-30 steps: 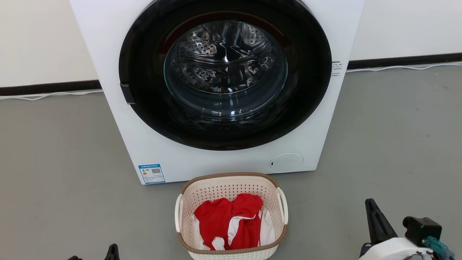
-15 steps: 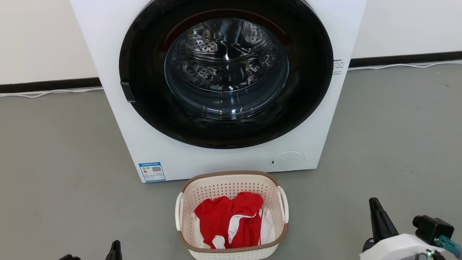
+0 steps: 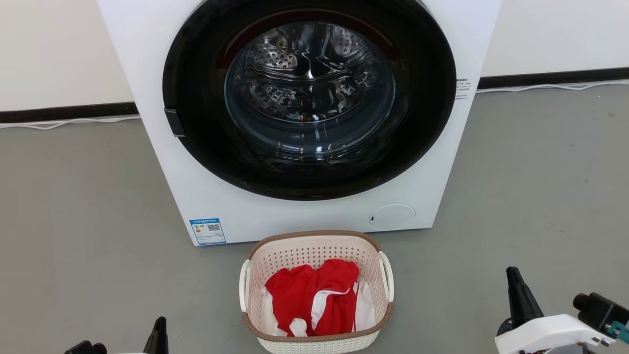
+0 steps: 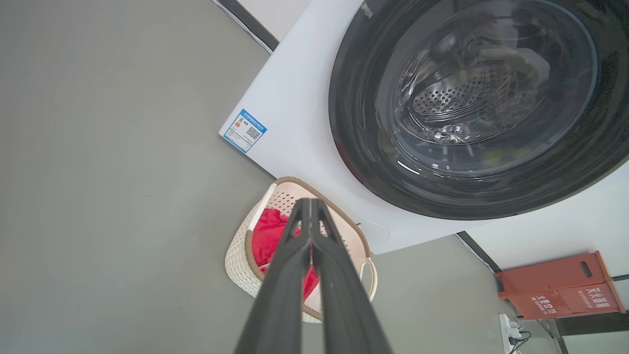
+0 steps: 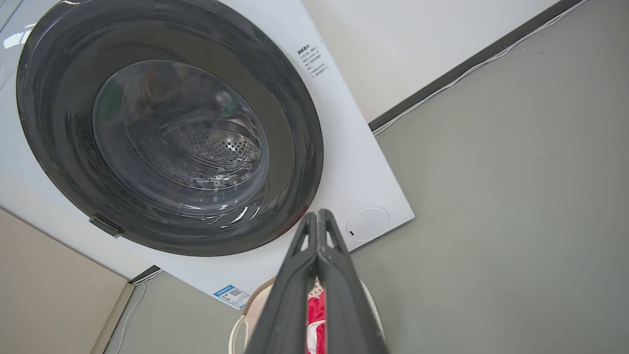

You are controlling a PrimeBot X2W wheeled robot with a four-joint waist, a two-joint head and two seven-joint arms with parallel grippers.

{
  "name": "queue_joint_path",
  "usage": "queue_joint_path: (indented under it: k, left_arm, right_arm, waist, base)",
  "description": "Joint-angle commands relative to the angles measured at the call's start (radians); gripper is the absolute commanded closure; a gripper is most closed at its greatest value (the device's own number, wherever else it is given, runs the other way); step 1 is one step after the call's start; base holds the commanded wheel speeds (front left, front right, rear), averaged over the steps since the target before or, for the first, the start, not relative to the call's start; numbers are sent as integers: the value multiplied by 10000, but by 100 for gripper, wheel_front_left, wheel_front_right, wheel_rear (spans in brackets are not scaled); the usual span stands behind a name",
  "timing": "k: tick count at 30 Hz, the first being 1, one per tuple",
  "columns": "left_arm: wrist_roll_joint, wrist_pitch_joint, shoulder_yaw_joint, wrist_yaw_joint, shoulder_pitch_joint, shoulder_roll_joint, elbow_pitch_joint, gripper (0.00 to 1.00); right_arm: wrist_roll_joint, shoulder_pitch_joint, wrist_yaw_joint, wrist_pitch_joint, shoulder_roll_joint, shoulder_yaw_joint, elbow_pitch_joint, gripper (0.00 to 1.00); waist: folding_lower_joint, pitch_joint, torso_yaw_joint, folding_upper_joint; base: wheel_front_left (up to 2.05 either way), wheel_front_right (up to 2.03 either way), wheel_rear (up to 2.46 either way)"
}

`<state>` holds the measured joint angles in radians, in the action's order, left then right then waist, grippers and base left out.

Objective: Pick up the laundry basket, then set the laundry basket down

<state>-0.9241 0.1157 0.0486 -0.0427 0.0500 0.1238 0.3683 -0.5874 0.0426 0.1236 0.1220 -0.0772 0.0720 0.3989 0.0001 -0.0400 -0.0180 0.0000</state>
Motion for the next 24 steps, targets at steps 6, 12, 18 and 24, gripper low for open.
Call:
queue_joint_path:
  k: [6, 12, 18, 24]
  left_arm:
    - [-635, -193, -304, 201, -600, 0, -360, 100]
    - [-1227, -394, -431, 348, -694, -70, -443, 100]
    - [-1734, -566, -540, 473, -774, -130, -514, 100]
    - [-2246, -740, -650, 599, -856, -191, -585, 100]
  right_arm:
    - [-971, 429, 30, -240, -37, 37, -427, 100]
    - [-1852, 450, 34, -443, -8, 74, -534, 100]
    - [-2607, 469, 37, -616, 17, 106, -625, 100]
    - [-3370, 487, 40, -791, 43, 138, -717, 100]
  waist:
    - [-1, 34, 15, 0]
    - [-1, 72, 31, 0]
    - [-1, 104, 44, 0]
    - [-1, 137, 58, 0]
  base:
    - [0, 0, 0]
    - [0, 0, 0]
    - [0, 0, 0]
    - [0, 0, 0]
